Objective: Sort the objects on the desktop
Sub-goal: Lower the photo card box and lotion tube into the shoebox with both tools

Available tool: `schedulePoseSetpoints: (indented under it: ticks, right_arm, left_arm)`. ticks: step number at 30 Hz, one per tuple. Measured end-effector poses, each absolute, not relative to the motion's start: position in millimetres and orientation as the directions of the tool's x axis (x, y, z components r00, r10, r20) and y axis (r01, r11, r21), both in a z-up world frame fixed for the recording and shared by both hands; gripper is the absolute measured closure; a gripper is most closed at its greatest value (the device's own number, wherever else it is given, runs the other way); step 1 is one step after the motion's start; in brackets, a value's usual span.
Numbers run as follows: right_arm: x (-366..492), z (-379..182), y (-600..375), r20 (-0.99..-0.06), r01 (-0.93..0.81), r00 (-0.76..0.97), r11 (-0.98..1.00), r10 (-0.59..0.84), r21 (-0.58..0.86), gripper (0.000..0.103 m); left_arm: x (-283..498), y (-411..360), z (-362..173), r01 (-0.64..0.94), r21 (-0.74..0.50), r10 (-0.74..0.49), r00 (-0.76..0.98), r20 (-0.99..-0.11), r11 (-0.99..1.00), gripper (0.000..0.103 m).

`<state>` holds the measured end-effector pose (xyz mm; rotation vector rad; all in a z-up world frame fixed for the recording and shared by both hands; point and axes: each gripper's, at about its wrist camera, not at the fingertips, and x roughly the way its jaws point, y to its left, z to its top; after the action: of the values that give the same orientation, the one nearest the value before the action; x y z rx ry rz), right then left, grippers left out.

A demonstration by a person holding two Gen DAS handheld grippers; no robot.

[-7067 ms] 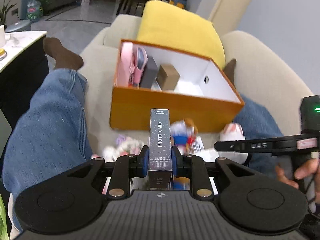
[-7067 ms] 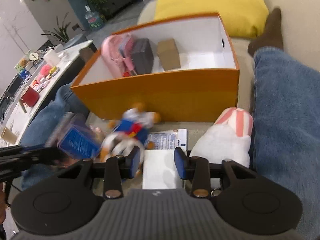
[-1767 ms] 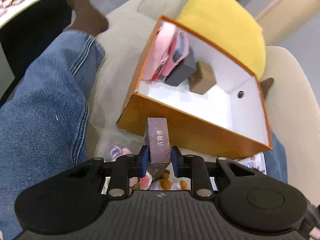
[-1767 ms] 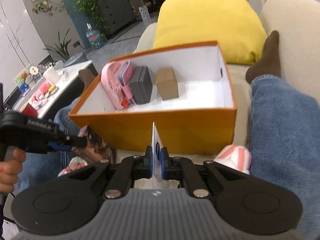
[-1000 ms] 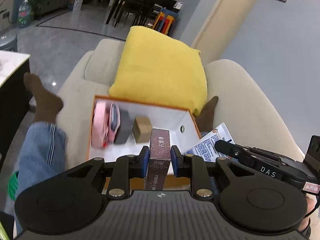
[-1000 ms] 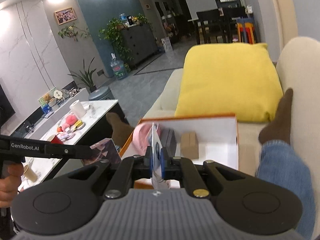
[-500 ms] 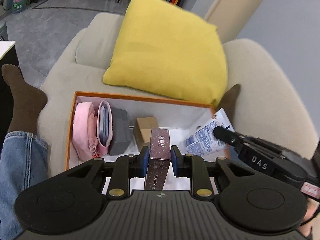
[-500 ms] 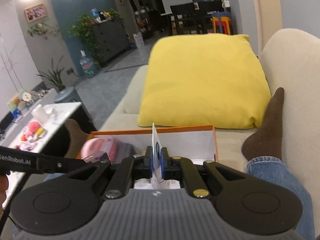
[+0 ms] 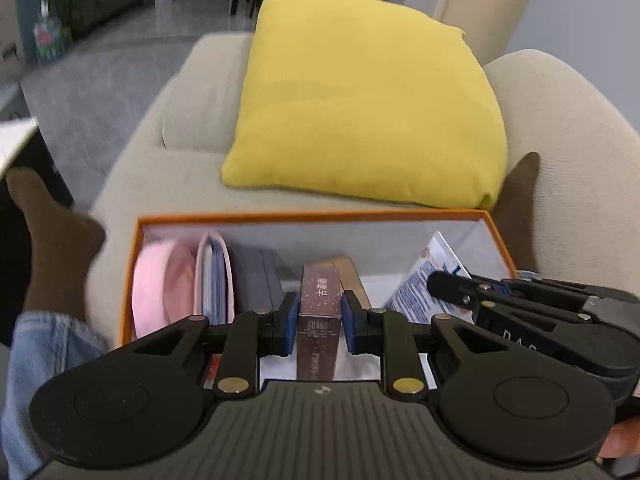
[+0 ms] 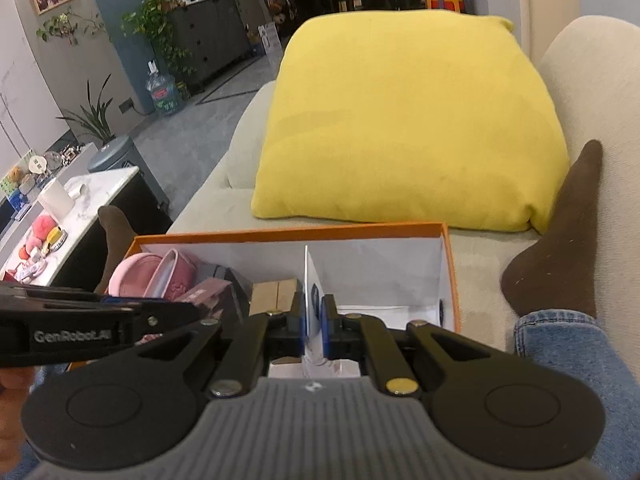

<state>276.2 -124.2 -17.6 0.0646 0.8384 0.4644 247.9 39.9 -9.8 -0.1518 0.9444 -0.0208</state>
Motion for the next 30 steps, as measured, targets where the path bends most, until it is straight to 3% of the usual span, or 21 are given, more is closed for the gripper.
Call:
schedulePoseSetpoints:
  ticks: [16, 30]
  right_arm:
    - [283.0, -30.7, -123.0, -0.728, -0.371, 0.53, 0.891, 0.434, 0.261, 0.096]
    - [275.5, -31.3, -130.1, -0.724, -0.38, 0.513, 0.879, 0.46, 0.289, 0.096]
  left_arm:
    - [233.5, 29.7, -25.2, -0.035, -0.051, -0.018, 0.63, -0.777, 0.998, 0.078]
    - [227.7, 32.4, -29.5, 0.016, -0.059, -0.059, 0.492, -0.869, 0.998, 0.077]
